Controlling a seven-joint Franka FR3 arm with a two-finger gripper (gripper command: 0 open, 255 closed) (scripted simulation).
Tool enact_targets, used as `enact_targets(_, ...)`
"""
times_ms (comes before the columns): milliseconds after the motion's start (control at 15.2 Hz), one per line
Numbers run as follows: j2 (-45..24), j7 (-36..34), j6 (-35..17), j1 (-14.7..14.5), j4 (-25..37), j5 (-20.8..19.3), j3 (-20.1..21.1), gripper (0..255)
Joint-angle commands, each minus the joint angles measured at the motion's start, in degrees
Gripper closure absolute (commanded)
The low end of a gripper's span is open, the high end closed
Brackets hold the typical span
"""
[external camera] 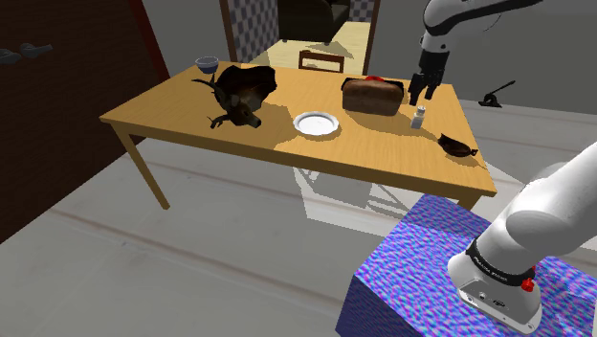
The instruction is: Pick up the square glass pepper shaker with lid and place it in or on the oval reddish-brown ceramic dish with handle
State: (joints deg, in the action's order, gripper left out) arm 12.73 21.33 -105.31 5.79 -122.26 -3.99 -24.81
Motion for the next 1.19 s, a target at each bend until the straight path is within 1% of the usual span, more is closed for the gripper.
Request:
enact_targets(0, -4.3, 2.3, -1.5, 0.4, 2.3, 0.7, -1.6, 0)
enact_targets(264, -13.0, 7.0, -2.8, 1.9, 8.3, 3.2, -4.2, 0)
enact_targets(462, -19.8, 10.5, -3.2, 3.7, 13.5, 5.6, -5.6, 0)
enact_targets(660, -26.7, 13.7, -3.1, 6.1, 19.4, 8.2, -6.2, 0)
enact_targets(924, -36.1, 17.3, -1.8, 10.3, 28.7, 11.5, -6.3, 0)
enact_targets(990, -37.0, 17.6, -1.7, 10.8, 29.6, 11.8, -6.2, 0)
enact_targets(1122, -37.2, 17.7, -3.1, 10.8, 28.4, 11.9, -6.1, 0)
